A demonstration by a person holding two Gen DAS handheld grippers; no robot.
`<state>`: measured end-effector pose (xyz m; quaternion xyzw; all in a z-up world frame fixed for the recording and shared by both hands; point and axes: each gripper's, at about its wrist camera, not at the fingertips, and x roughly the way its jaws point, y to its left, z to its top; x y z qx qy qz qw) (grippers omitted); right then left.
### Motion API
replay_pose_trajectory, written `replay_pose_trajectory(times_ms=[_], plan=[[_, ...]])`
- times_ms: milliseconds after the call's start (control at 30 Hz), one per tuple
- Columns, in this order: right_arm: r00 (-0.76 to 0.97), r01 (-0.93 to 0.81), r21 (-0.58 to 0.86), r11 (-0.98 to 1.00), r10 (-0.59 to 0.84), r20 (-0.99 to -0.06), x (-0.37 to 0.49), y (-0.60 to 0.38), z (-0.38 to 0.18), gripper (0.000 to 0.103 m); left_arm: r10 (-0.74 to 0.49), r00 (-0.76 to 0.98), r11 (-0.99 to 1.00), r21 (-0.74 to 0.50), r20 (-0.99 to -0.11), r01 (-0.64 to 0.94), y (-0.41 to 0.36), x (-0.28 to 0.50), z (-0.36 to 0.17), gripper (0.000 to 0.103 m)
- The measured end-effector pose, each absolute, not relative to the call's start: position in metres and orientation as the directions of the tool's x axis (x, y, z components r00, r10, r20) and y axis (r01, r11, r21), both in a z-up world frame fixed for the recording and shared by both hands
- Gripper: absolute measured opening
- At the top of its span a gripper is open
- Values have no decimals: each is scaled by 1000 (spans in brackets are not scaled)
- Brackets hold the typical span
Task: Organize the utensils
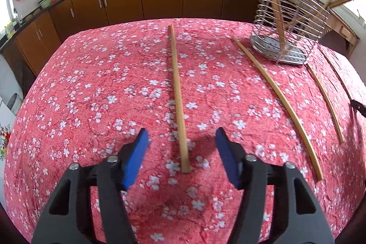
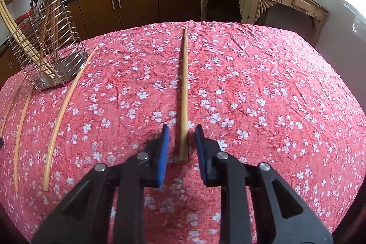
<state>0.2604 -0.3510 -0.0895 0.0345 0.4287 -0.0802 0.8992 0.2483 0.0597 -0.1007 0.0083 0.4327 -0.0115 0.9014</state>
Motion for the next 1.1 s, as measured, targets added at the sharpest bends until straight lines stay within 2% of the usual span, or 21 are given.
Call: replay_pose_trajectory(times_ms=[33, 100, 133, 200, 233, 367, 533, 767, 1100], plan=[[619, 175, -7, 985, -116, -777, 260, -351, -89, 17, -16, 628, 999, 10, -778, 39, 56, 245, -100, 49], [620, 174, 3, 985, -108, -777, 259, -351, -89, 10, -21, 630, 999, 10, -777, 46, 51, 243, -100, 35], [622, 175, 11, 985, -102, -777, 257, -352, -89, 9, -20, 632, 999, 8, -775, 42, 50, 242, -99, 30], [624, 175, 22, 984, -94, -776, 256, -353, -89, 8, -21, 633, 999, 2, -774, 36, 49, 242, -99, 13], [626, 176, 32, 984, -87, -775, 256, -354, -88, 8, -24, 632, 999, -4, -774, 33, 49, 242, -99, 9], [642, 178, 53, 983, -75, -763, 246, -357, -84, 7, -71, 617, 997, -69, -784, 27, 57, 239, -96, 7], [702, 160, 48, 986, -80, -707, 226, -355, -56, 7, -79, 670, 996, -80, -738, 30, 65, 222, -75, 7], [775, 136, 52, 989, -73, -628, 208, -350, -12, 7, -87, 758, 996, -80, -646, 46, 68, 204, -31, 7], [882, 115, 63, 991, -72, -466, 200, -346, 59, 7, -88, 864, 992, -121, -495, 32, 75, 205, 30, 7]])
